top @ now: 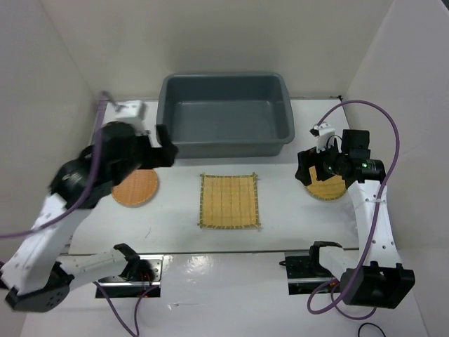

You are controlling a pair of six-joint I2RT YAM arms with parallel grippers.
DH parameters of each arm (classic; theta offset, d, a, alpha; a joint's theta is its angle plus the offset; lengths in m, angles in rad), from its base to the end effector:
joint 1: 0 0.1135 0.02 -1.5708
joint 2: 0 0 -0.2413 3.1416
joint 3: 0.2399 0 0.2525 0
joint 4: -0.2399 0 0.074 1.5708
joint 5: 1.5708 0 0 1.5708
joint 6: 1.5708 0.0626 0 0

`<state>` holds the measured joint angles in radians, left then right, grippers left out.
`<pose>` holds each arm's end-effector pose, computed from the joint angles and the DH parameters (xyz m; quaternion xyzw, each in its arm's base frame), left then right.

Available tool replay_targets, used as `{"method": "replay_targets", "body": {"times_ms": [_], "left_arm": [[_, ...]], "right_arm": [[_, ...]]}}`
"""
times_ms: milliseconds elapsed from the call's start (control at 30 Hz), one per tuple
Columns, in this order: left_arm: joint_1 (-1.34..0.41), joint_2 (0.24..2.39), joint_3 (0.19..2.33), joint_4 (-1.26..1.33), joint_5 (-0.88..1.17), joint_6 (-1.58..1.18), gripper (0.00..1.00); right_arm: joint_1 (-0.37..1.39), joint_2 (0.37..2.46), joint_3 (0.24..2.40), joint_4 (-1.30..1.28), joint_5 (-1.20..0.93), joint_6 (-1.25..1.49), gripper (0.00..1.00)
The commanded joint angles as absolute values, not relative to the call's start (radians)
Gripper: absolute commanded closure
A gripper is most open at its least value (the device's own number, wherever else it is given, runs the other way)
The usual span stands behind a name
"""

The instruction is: Place the mixed dishes into the plastic bin

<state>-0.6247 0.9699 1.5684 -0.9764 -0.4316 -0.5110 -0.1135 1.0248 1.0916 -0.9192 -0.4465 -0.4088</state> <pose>0.1565 -0.0805 0.4520 -0.0742 0.8137 -0.1457 0.5578 0.2229 0.0018 0.2977 -0.2113 0.8916 0.1117 0.3847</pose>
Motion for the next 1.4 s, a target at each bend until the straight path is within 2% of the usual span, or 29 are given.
{"method": "replay_targets", "body": {"times_ms": [0,67,167,267,367,433,500,567,633,667,700,733,833,1033,1367], "left_arm": [[-0.626,1.089,1.43,-0.908,-0.03,-0.675,0.0],[-0.626,1.054,1.199,-0.791,0.027,-0.751,0.0],[-0.626,0.875,1.012,-0.733,0.028,-0.826,0.0],[-0.617,0.787,0.884,-0.698,0.066,-0.87,0.0],[-0.617,0.787,0.793,-0.632,0.176,-0.902,0.0],[-0.617,0.796,0.723,-0.58,0.218,-0.916,0.0],[-0.617,0.805,0.695,-0.563,0.218,-0.925,0.0],[-0.617,0.805,0.664,-0.542,0.207,-0.925,0.0],[-0.617,0.831,0.646,-0.508,0.207,-0.925,0.0],[-0.617,0.842,0.632,-0.499,0.196,-0.925,0.0],[-0.617,0.853,0.632,-0.474,0.196,-0.925,0.0],[-0.617,0.88,0.62,-0.463,0.187,-0.925,0.0],[-0.608,0.943,0.609,-0.41,0.187,-0.916,0.0],[-0.598,1.074,0.609,-0.319,0.187,-0.894,0.0],[-0.543,1.118,0.552,-0.16,0.187,-0.874,0.0]], "right_arm": [[-0.106,1.022,1.092,-0.894,-0.486,-0.443,0.01],[-0.106,0.997,1.092,-0.894,-0.498,-0.443,0.01],[-0.097,0.985,1.092,-0.907,-0.509,-0.457,0.01],[-0.032,1.011,1.092,-0.916,-0.546,-0.488,0.01],[0.114,1.106,1.114,-0.968,-0.607,-0.561,0.01],[0.214,1.169,1.126,-0.968,-0.571,-0.552,0.01],[0.36,1.279,1.137,-0.954,-0.425,-0.477,0.01],[0.419,1.385,1.167,-0.963,-0.358,-0.477,0.01],[0.504,1.434,1.178,-0.963,-0.29,-0.477,0.21],[0.535,1.454,1.178,-0.933,-0.246,-0.462,0.35],[0.561,1.495,1.169,-0.916,-0.16,-0.45,0.68],[0.602,1.514,1.169,-0.899,-0.128,-0.437,0.79],[0.624,1.572,1.158,-0.851,-0.112,-0.425,1.0],[0.661,1.627,1.129,-0.772,-0.086,-0.425,1.0],[0.661,1.721,1.129,-0.716,-0.12,-0.434,1.0]]}}
